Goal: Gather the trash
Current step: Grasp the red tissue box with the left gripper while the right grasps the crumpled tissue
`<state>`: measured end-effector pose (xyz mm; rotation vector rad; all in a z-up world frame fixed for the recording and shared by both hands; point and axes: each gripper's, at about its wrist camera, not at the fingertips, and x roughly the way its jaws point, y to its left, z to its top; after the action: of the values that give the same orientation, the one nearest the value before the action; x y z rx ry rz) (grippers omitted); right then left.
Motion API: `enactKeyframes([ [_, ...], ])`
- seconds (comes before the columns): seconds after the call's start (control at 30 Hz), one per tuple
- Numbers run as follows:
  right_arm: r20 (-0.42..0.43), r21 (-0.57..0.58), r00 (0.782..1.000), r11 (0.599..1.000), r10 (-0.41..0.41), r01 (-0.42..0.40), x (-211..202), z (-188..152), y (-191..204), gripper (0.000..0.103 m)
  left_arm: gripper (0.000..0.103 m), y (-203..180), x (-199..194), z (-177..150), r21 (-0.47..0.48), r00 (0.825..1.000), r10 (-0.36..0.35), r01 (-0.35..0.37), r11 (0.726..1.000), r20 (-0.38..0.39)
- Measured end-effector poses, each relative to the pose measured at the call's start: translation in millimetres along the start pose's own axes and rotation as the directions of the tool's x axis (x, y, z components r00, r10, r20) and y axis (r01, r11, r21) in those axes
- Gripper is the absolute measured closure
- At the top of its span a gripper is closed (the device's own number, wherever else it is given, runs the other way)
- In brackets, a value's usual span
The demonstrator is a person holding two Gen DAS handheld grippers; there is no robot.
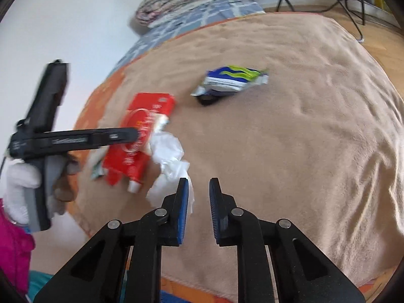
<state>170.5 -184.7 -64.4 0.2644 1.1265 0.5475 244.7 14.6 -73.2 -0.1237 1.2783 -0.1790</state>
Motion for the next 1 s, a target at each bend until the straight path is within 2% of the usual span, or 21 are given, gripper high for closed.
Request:
enactKeyframes([
  [0.07,0.017,-0.048,1.000,0.999,-0.025,0.025,0.1,0.4,11.9,0.056,0.030,-3.5,-0.5,1.2,0.006,1.000,-0.007,0.007,1.000,-0.003],
  [0.13,0.038,-0.076,0.999,0.996,-0.033,0.036,-1.0,-0.3,19.2,0.046,0.030,-10.2,-0.4,2.6,0.034,1.000,0.008,-0.007,0.999,-0.009],
  [0.27,0.010,-0.101,1.000,0.995,-0.015,0.016,9.9,1.3,25.9,0.046,0.030,-15.6,0.3,8.0,0.039,1.000,0.024,-0.023,0.999,-0.008],
  [0.43,-0.029,-0.094,0.999,0.995,0.032,-0.034,22.2,-1.7,28.2,0.046,0.030,-18.1,3.7,14.7,0.006,1.000,0.002,-0.002,1.000,-0.018],
  [0.57,-0.018,-0.133,0.999,0.990,0.031,-0.033,23.7,-3.8,33.9,0.046,0.030,-31.8,2.3,18.2,0.038,1.000,0.016,-0.015,0.999,-0.008],
  [0.7,-0.023,-0.121,0.999,0.991,0.046,-0.049,26.1,-5.8,28.6,0.047,0.030,-36.7,-3.3,18.5,0.025,0.999,-0.030,0.030,0.999,0.015],
  [0.73,-0.024,-0.116,0.998,0.992,0.054,-0.057,26.8,-6.2,26.6,0.053,0.030,-36.9,-5.4,18.1,0.019,0.999,-0.046,0.046,0.999,0.024],
  [0.77,-0.034,-0.110,0.998,0.992,0.062,-0.065,28.6,-6.7,24.4,0.064,0.030,-37.1,-6.9,17.7,0.012,0.998,-0.058,0.057,0.998,0.030],
  [0.83,-0.048,-0.090,0.995,0.992,0.084,-0.088,30.5,-7.6,20.0,0.068,0.037,-36.7,-10.0,17.4,-0.005,0.995,-0.092,0.092,0.996,0.040],
  [0.9,-0.047,-0.076,0.995,0.992,0.092,-0.096,30.3,-8.3,17.6,0.068,0.053,-38.9,-10.7,17.9,-0.006,0.993,-0.116,0.116,0.993,0.036],
  [1.0,-0.048,-0.062,0.992,0.991,0.114,-0.117,28.0,-8.1,15.9,0.068,0.066,-46.1,-7.5,16.5,0.009,0.992,-0.125,0.125,0.992,0.026],
])
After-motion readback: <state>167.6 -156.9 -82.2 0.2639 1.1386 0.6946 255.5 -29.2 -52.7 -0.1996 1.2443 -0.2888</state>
